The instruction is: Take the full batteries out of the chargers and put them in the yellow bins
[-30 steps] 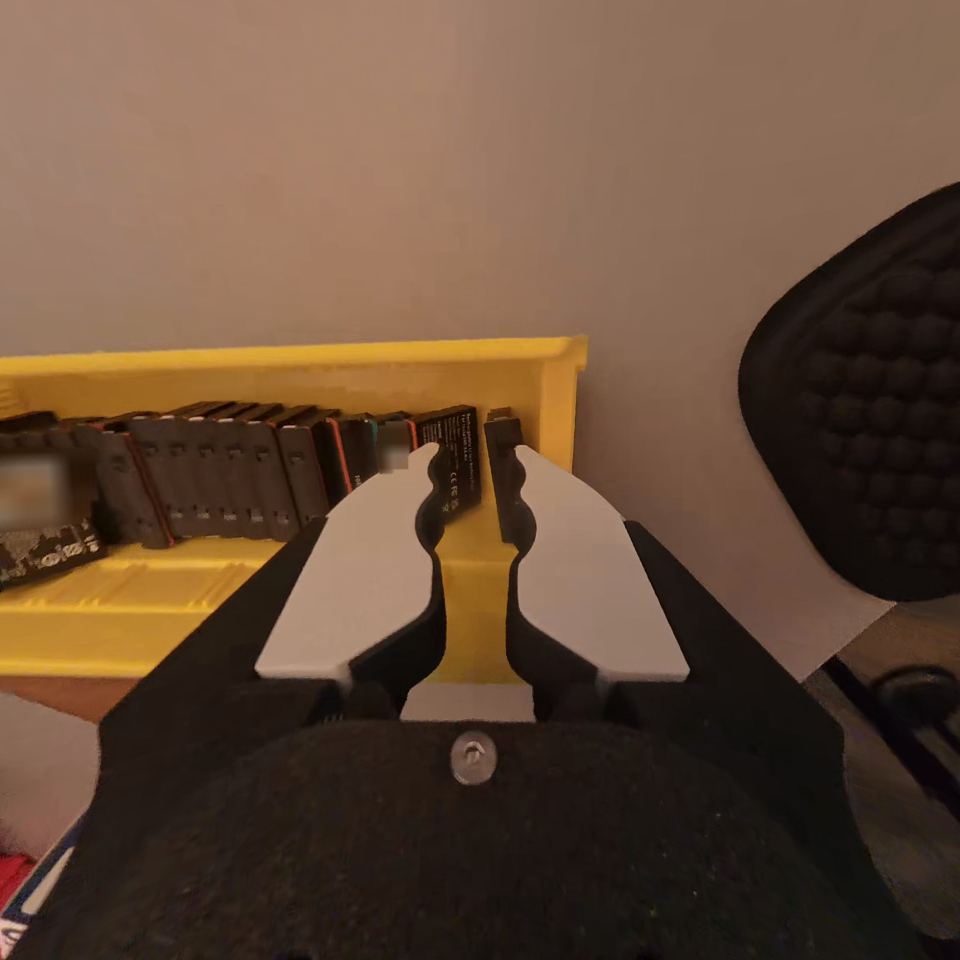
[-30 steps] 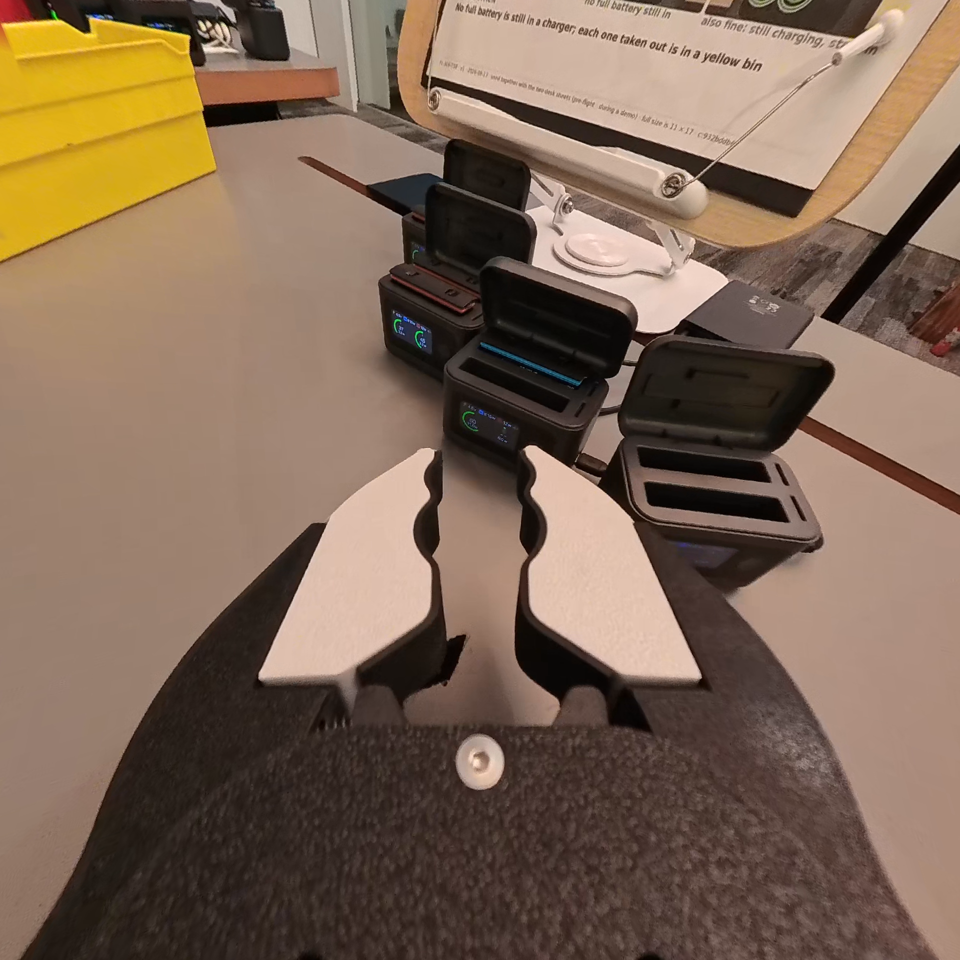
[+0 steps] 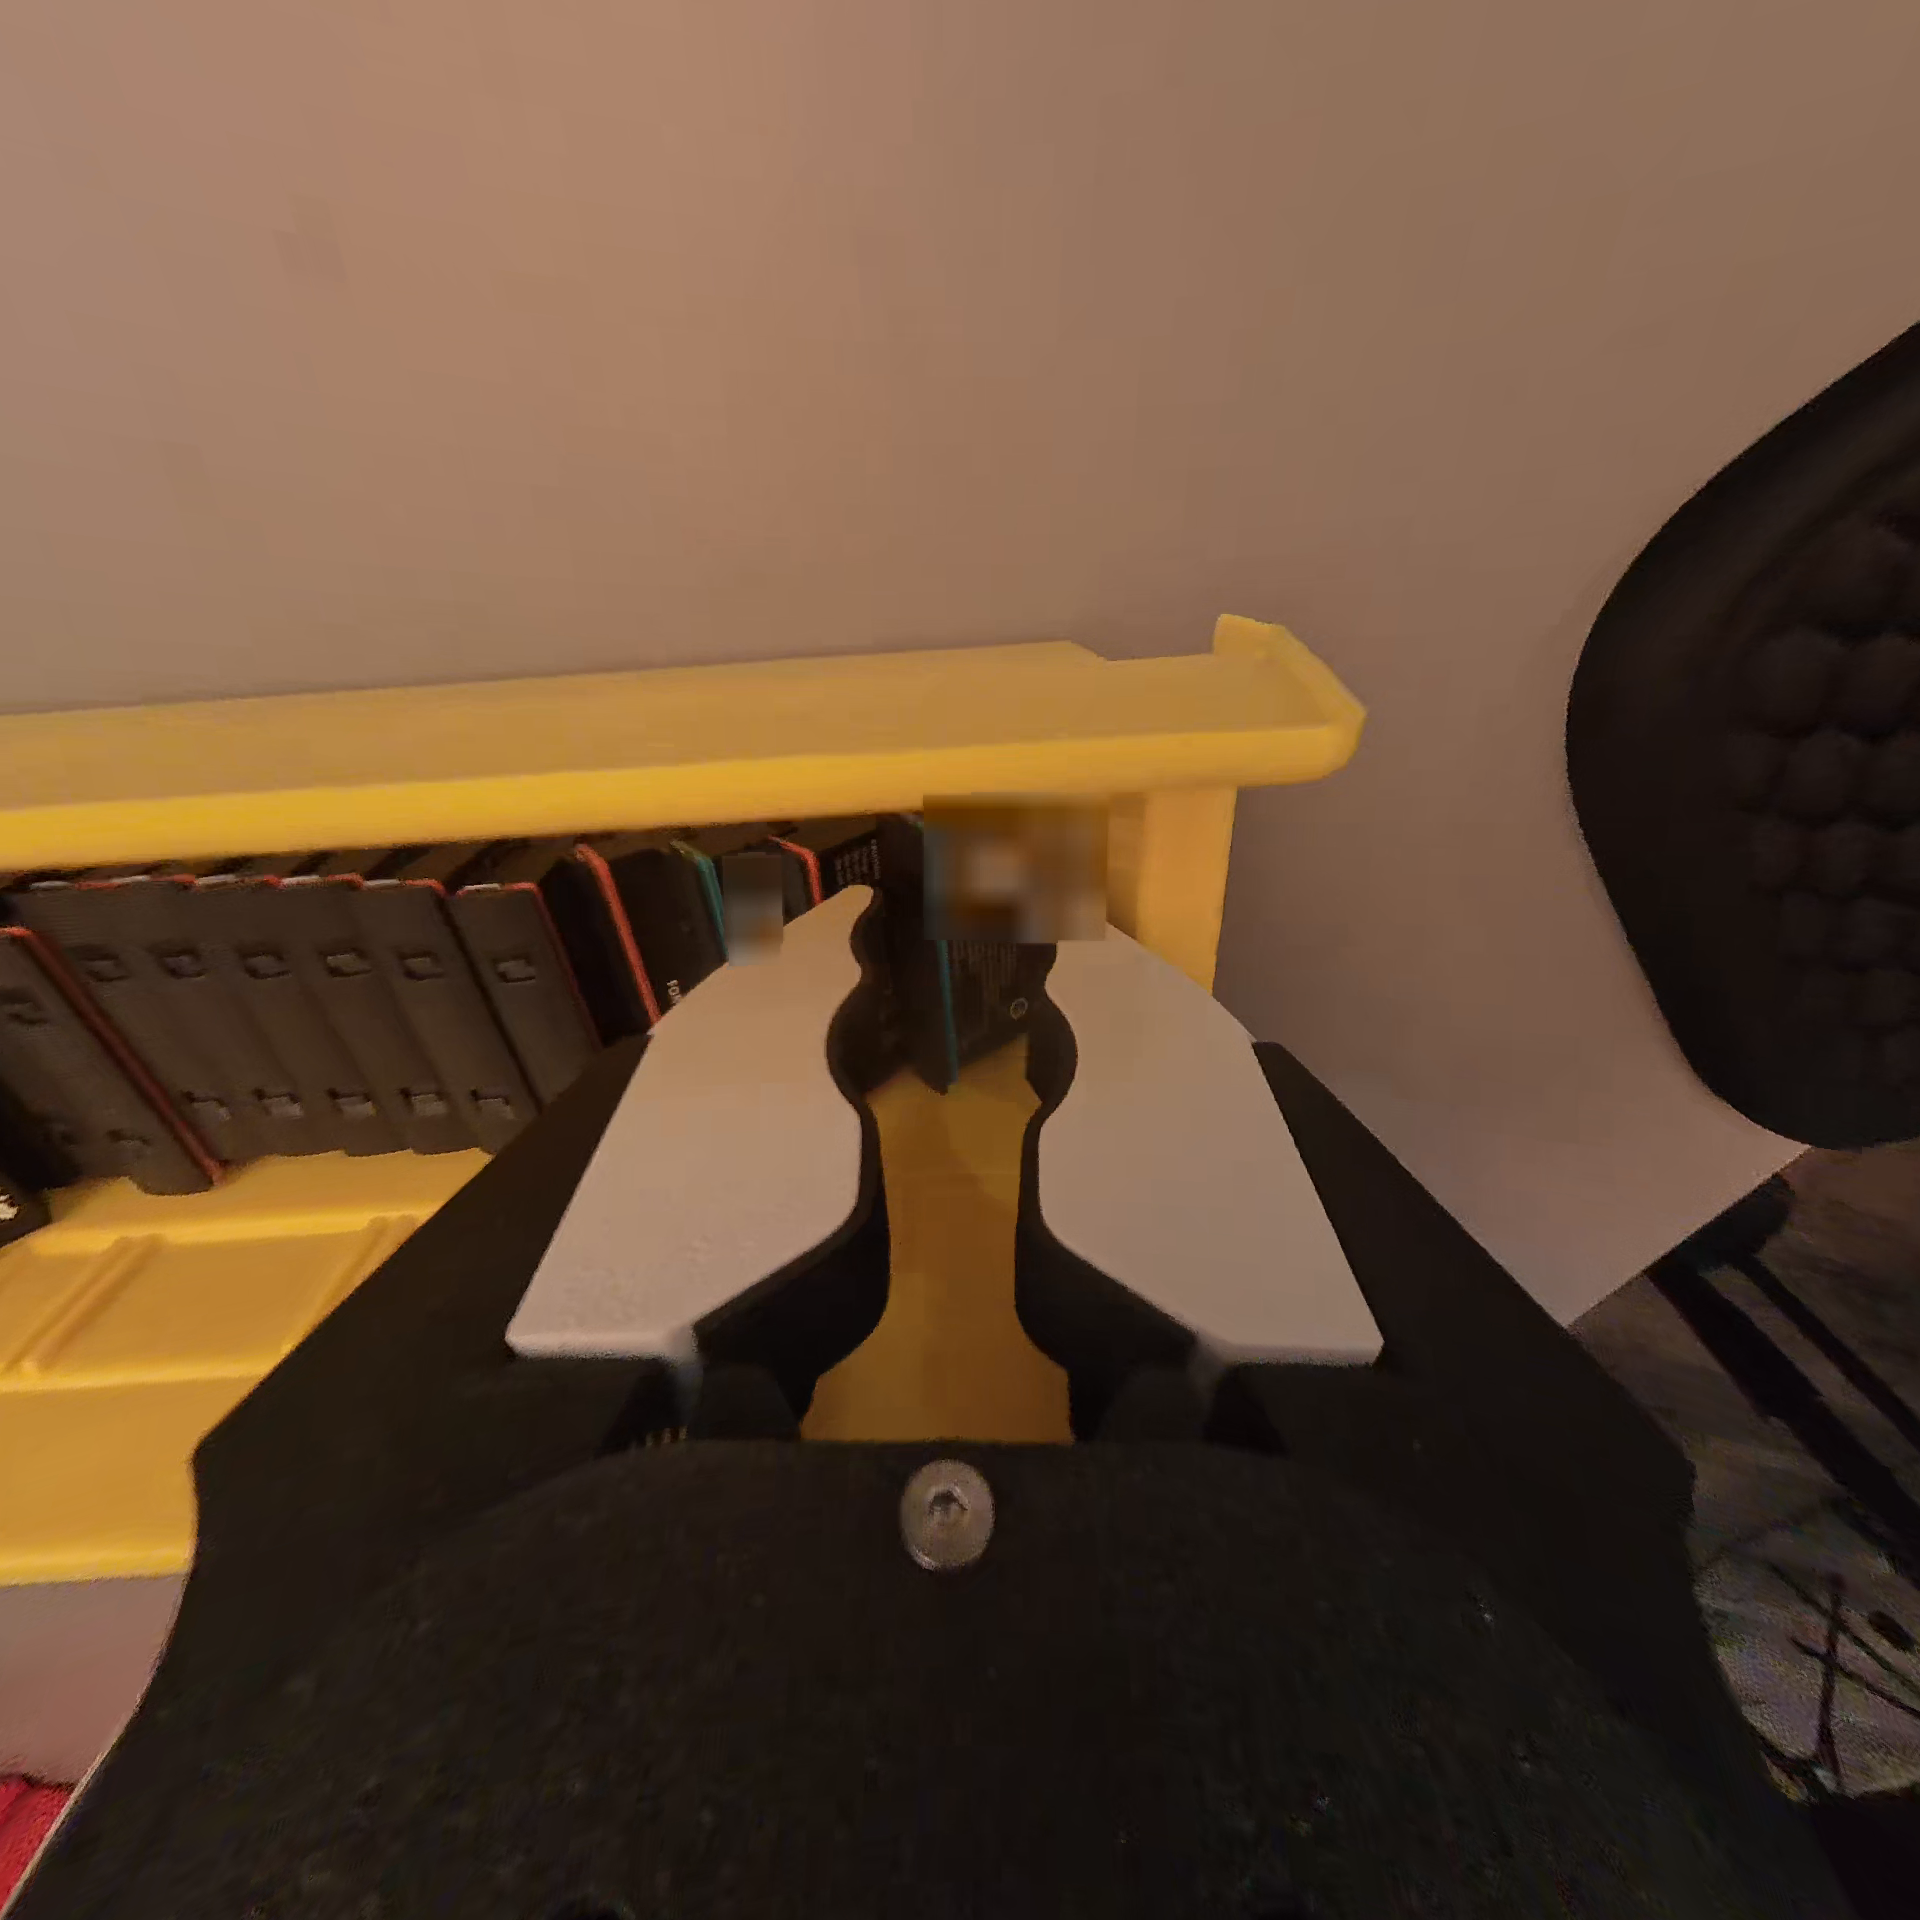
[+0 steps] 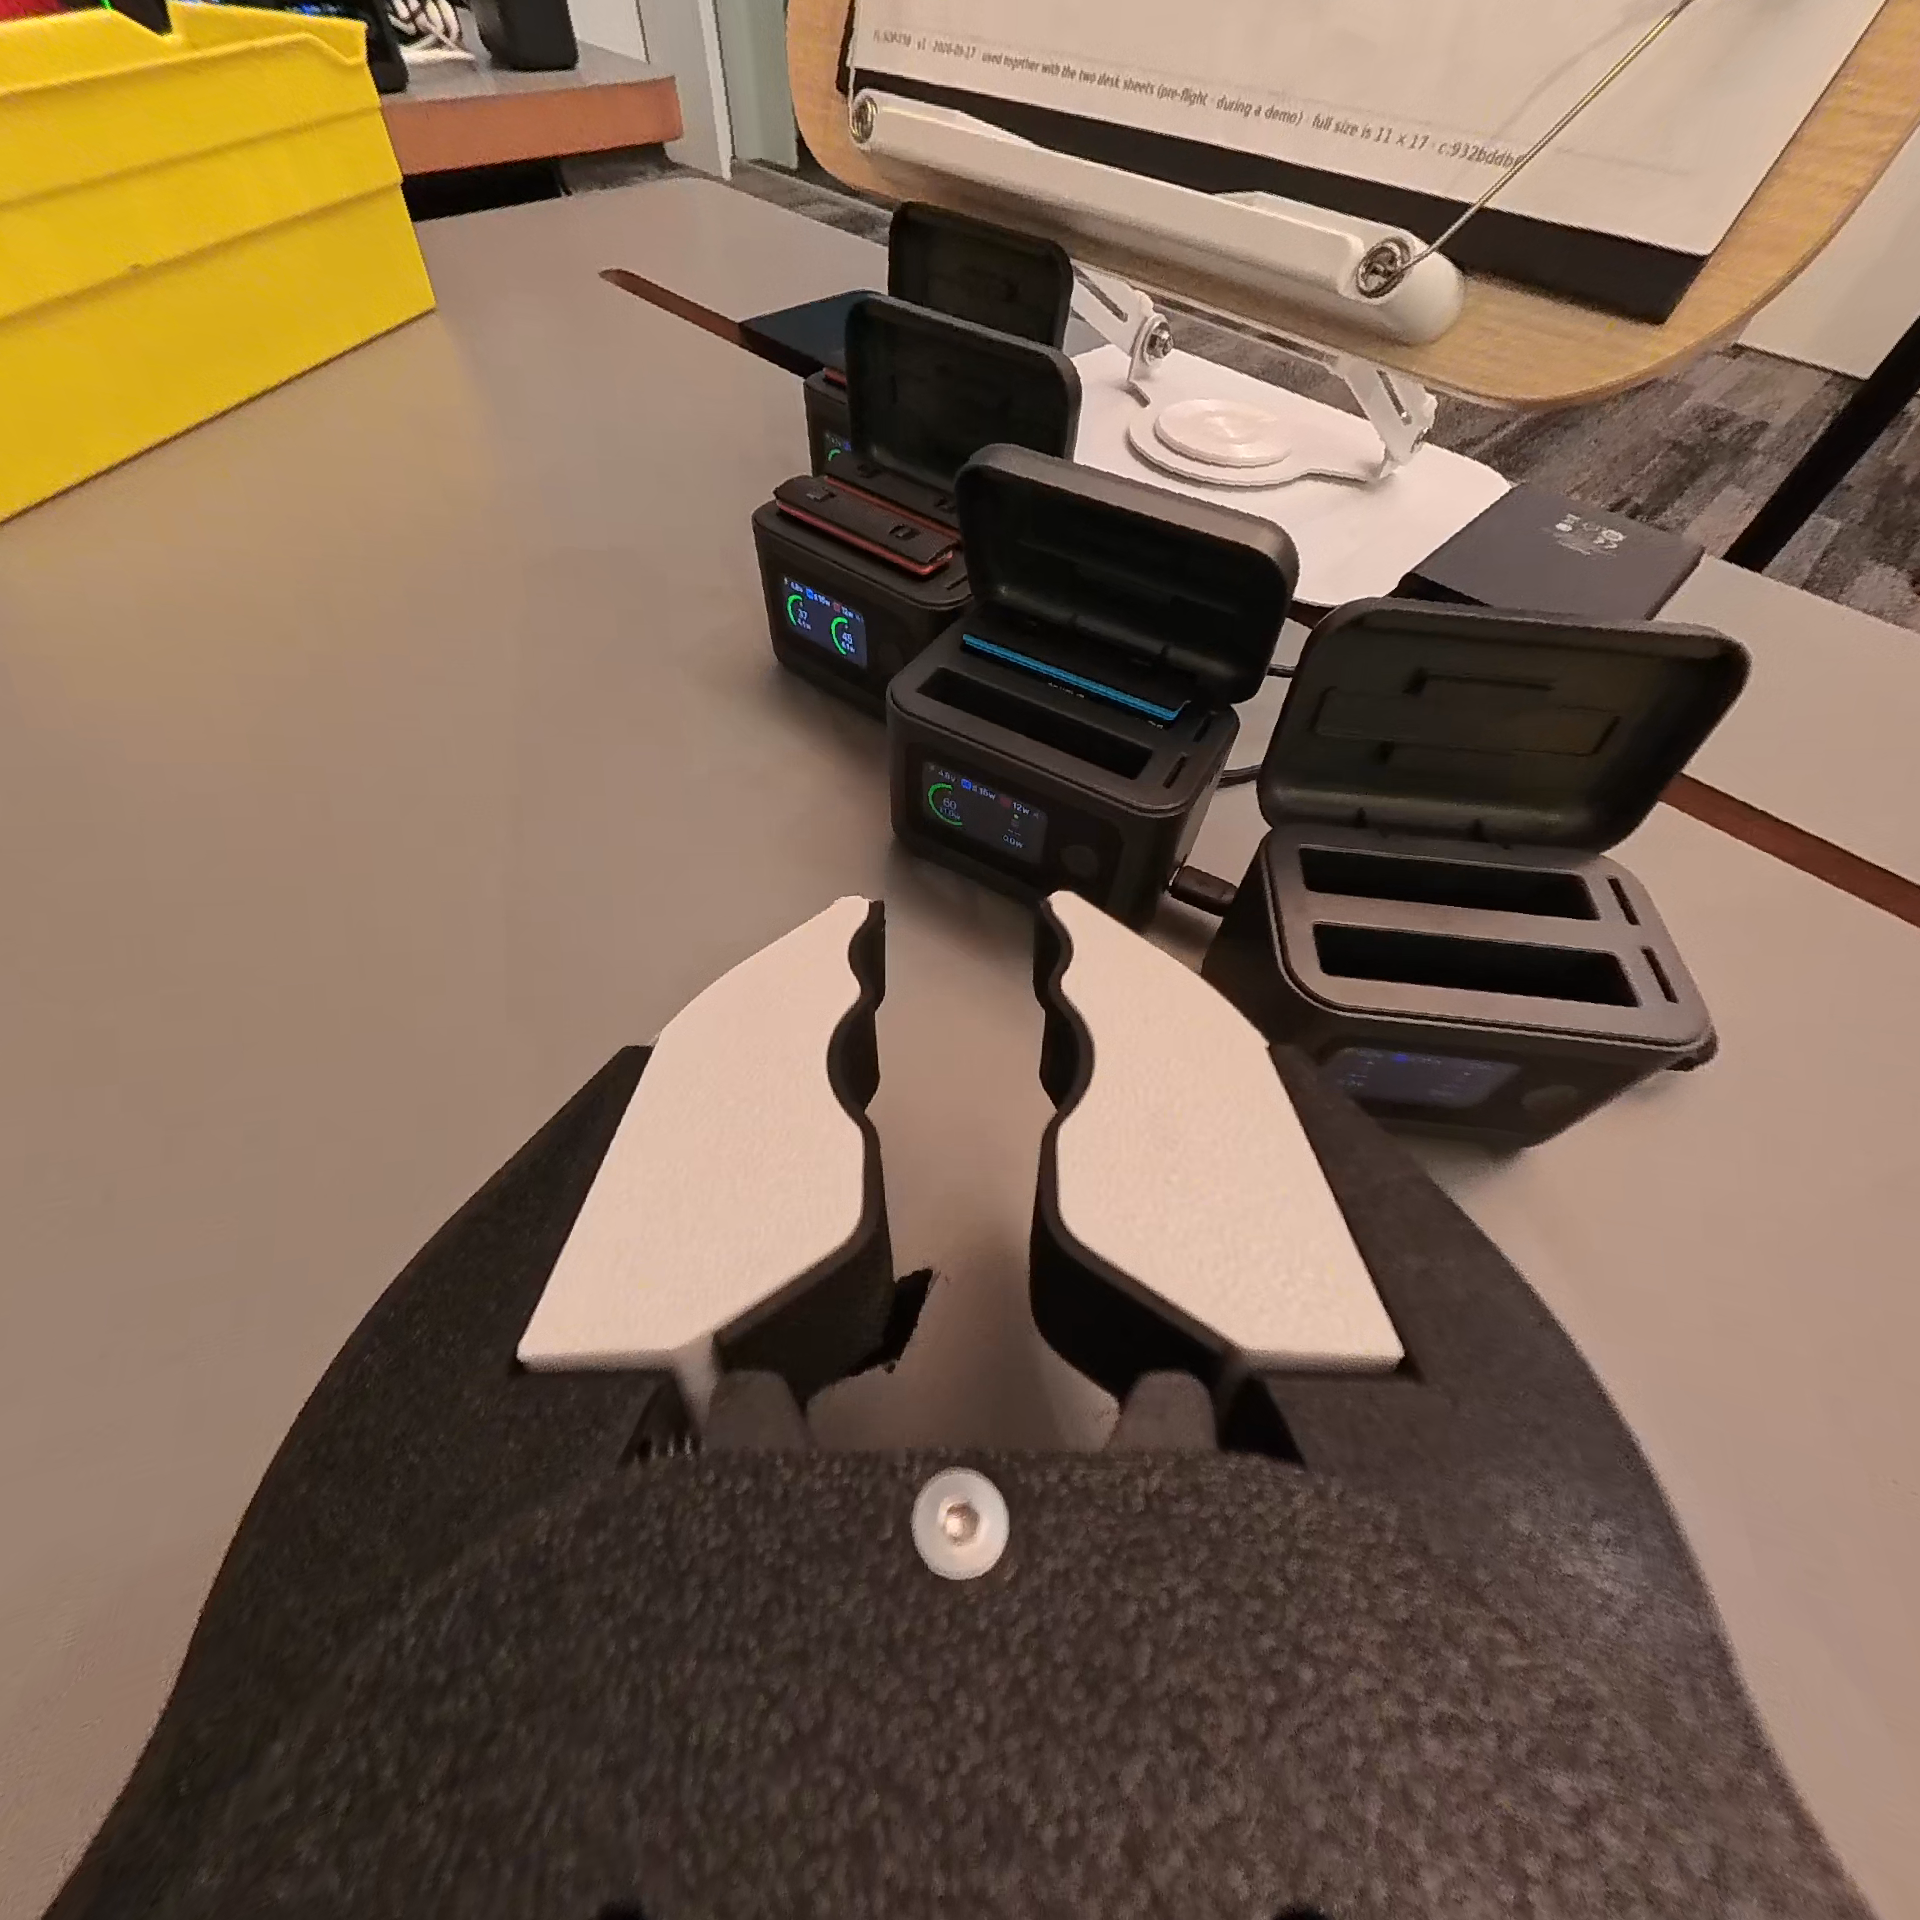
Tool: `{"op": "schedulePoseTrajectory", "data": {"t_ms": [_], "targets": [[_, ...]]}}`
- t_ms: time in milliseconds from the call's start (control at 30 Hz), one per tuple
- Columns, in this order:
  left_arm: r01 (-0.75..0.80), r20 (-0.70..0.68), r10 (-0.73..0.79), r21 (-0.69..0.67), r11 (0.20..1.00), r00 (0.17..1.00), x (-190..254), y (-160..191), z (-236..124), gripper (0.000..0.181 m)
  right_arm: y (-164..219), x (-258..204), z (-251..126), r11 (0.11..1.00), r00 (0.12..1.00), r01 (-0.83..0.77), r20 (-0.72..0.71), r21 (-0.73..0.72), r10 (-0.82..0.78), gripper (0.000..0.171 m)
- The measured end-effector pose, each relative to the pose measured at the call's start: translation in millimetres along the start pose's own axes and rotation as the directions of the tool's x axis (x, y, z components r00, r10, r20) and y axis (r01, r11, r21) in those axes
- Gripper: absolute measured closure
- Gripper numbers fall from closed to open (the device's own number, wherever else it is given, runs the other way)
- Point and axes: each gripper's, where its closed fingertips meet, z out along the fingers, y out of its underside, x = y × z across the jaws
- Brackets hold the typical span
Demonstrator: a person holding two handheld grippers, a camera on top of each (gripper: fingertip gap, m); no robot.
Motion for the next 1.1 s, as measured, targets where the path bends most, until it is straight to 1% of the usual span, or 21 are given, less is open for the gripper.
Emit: {"op": "schedulePoseTrajectory", "data": {"t_ms": [133, 200, 367, 433, 500, 600, 667, 933, 1033, 1100], "targets": [[-0.007, -0.012, 0.006, -0.035, 0.999, 1.0, -2.6, -0.7, -0.1, 0.164, 0.9, -0.6, 0.5, 1.0, 1.0, -0.004, 0.006, -0.005, 0.004, 0.144], [-0.031, 0.004, 0.032, -0.064, 0.997, 0.999, -4.9, -0.2, 0.2, 0.168, 1.3, -0.8, 0.7, 1.0, 1.0, -0.006, 0.009, -0.007, 0.006, 0.144], [-0.065, 0.038, 0.069, -0.109, 0.992, 0.997, -6.2, 0.7, 0.2, 0.169, 1.3, -1.0, 0.4, 1.0, 1.0, -0.01, 0.014, -0.009, 0.01, 0.144], [-0.077, 0.074, 0.083, -0.079, 0.994, 0.994, -8.1, -1.5, -3.5, 0.174, 0.6, -1.2, 0.1, 1.0, 1.0, -0.009, 0.016, -0.007, 0.009, 0.144], [-0.088, 0.13, 0.094, -0.05, 0.995, 0.987, -11.6, -1.9, -8.3, 0.175, 0.1, -1.7, 0.1, 1.0, 1.0, -0.008, 0.017, -0.006, 0.008, 0.144], [-0.082, 0.14, 0.087, -0.04, 0.996, 0.986, -9.3, 3.4, -9.2, 0.176, 0.4, -3.0, 0.5, 1.0, 1.0, -0.004, 0.019, -0.007, 0.004, 0.144], [-0.099, 0.168, 0.101, -0.018, 0.995, 0.981, -9.4, 1.0, -12.9, 0.176, 0.0, -3.4, 0.3, 1.0, 1.0, 0.0, 0.018, -0.006, 0.001, 0.144], [-0.099, 0.291, 0.069, 0.088, 0.991, 0.954, -19.3, -6.7, -54.2, 0.176, -0.5, -4.2, 0.0, 1.0, 1.0, 0.003, 0.018, -0.004, -0.003, 0.144], [-0.107, 0.36, 0.049, 0.142, 0.984, 0.932, -22.5, -10.2, -80.0, 0.176, -3.0, -10.4, -0.2, 1.0, 0.999, 0.01, 0.038, 0.006, -0.01, 0.144], [-0.138, 0.416, 0.048, 0.189, 0.972, 0.908, -19.8, -20.3, -102.3, 0.176, -7.6, -19.6, -0.3, 1.0, 0.998, 0.014, 0.066, 0.017, -0.015, 0.143]]}}
